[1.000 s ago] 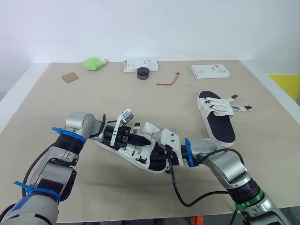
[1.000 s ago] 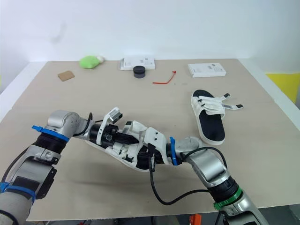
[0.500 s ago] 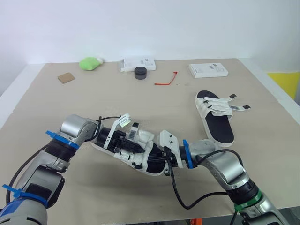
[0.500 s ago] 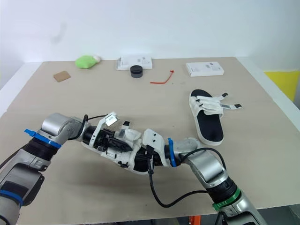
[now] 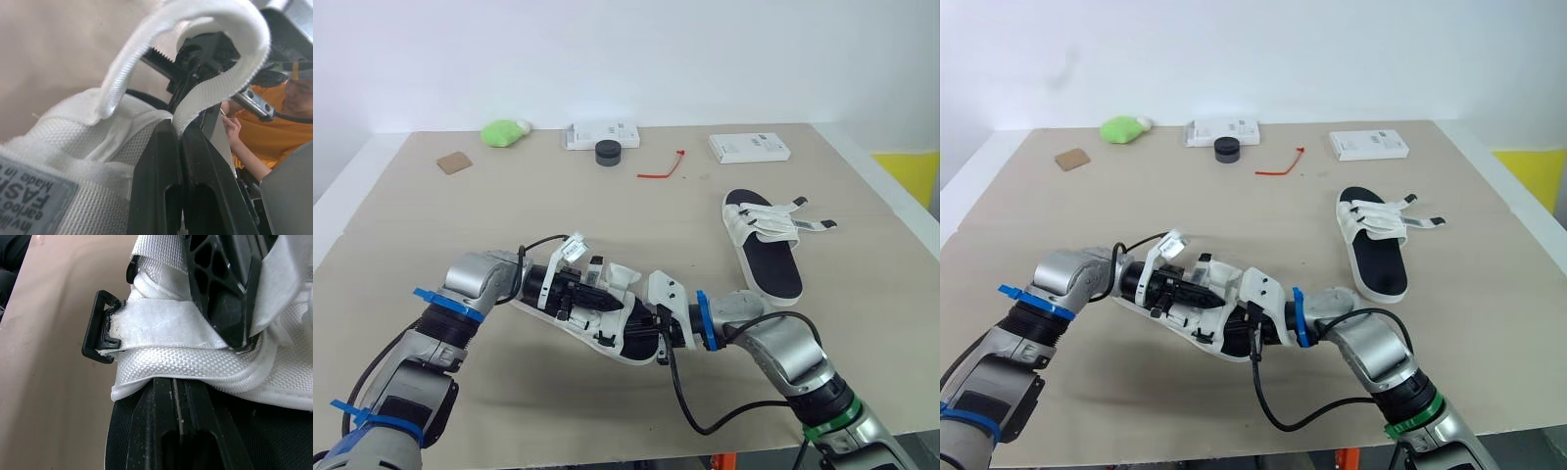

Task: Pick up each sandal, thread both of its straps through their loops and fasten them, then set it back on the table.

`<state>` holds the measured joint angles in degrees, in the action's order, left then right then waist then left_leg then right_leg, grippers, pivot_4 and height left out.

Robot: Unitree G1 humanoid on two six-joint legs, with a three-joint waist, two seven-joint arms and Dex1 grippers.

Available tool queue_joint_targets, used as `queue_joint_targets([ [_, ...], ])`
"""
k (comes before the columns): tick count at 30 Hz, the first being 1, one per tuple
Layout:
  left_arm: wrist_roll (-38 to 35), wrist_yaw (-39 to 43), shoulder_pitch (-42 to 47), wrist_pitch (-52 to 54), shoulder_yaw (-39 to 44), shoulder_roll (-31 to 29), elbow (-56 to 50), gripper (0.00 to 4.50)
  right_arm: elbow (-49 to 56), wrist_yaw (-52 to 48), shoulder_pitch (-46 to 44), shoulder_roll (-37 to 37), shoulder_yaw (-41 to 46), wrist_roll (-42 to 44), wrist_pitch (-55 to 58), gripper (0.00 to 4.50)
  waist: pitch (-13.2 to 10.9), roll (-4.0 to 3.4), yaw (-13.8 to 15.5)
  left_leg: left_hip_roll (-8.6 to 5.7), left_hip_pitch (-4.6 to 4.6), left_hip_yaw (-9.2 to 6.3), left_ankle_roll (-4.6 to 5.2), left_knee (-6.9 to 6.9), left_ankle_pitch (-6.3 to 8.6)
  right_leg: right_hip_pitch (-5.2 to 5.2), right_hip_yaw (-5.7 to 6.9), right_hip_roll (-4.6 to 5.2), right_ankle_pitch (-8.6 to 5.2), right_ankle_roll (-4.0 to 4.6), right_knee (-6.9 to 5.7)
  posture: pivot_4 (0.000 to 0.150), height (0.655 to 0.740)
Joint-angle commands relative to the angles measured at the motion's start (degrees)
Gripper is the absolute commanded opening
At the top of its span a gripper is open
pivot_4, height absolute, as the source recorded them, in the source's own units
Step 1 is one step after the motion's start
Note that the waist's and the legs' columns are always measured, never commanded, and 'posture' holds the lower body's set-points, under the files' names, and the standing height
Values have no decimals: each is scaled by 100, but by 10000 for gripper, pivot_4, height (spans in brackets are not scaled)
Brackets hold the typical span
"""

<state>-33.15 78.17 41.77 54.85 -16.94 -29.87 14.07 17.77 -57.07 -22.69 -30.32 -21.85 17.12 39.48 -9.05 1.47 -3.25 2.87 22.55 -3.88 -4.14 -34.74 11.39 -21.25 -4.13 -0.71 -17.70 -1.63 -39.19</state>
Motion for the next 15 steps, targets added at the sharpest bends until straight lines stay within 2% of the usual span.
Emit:
queue_joint_targets([
  [1,-223,382,73,357,-84,-151,-356,355,-164,1,126,6,-236,-34,110,0,0,1,-7,0,1,0,0,0,0,-1,0,-1,0,0,0,1500,7400],
  [5,-128,815,-13,335,-354,-492,-574,355,-179,-13,92,5,-201,-10,122,0,-1,1,-37,0,3,0,1,7,1,-5,-2,-2,-8,3,0,1500,7400],
  [15,497,446,-194,-1333,-103,-116,-231,355,-165,-23,73,7,-234,13,108,0,-2,2,-34,1,3,0,6,10,4,-6,-1,-1,-14,10,1,1500,7400],
])
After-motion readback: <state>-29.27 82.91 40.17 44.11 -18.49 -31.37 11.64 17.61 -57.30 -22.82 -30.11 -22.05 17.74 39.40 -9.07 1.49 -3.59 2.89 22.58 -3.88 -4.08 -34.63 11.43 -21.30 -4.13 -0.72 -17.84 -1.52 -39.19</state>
